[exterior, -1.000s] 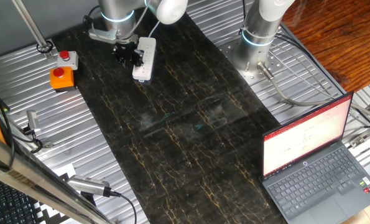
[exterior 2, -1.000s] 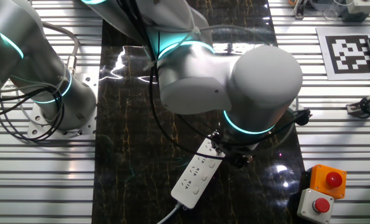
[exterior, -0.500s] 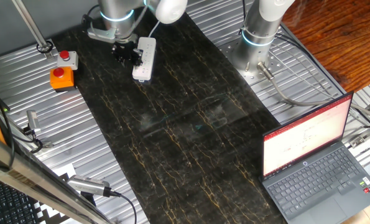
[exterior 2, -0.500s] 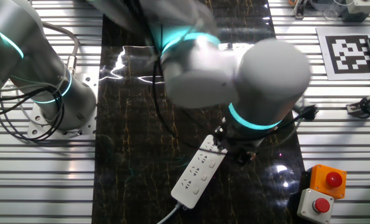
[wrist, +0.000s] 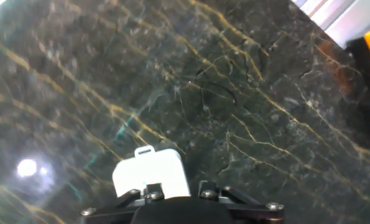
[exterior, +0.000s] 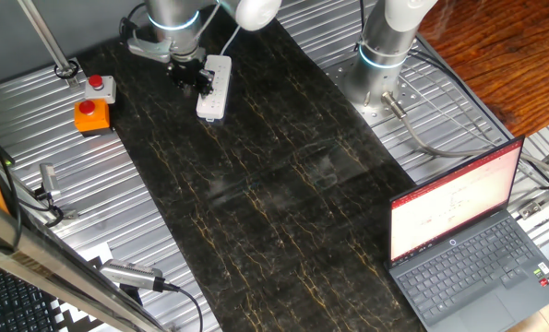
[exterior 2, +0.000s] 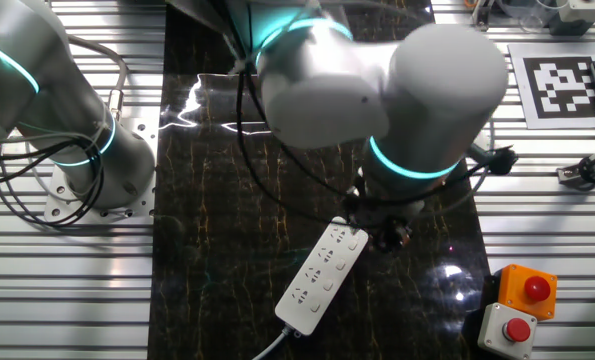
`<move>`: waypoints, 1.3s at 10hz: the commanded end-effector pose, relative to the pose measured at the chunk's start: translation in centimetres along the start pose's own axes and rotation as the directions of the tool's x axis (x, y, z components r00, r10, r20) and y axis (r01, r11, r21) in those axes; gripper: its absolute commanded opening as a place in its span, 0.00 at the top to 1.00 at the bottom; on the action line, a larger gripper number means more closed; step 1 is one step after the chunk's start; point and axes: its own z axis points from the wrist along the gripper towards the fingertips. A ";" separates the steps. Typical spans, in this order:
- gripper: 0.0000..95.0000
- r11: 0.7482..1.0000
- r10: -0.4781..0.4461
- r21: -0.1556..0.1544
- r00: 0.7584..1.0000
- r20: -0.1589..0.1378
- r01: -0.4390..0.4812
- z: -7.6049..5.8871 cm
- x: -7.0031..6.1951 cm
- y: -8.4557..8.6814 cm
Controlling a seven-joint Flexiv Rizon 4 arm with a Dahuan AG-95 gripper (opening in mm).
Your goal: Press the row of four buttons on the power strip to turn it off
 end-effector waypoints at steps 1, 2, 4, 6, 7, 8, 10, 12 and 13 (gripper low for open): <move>1.00 0.927 0.370 -0.086 0.928 0.043 -0.365 -2.0 -0.7 2.5; 1.00 0.916 0.398 -0.077 0.917 0.035 -0.395 -2.4 -0.9 3.3; 1.00 0.887 0.455 -0.103 0.889 0.041 -0.450 -2.6 -1.0 4.2; 1.00 0.880 0.469 -0.102 0.882 0.039 -0.463 -3.1 -0.9 4.5; 1.00 0.877 0.475 -0.101 0.879 0.036 -0.470 -3.1 -0.7 4.5; 1.00 0.875 0.479 -0.099 0.877 0.037 -0.474 -3.0 -0.5 4.6; 1.00 0.873 0.484 -0.097 0.874 0.037 -0.479 -2.7 0.0 4.7; 1.00 0.872 0.485 -0.102 0.873 0.043 -0.479 -2.6 0.2 4.8; 1.00 0.875 0.479 -0.100 0.877 0.048 -0.473 -2.6 0.2 4.8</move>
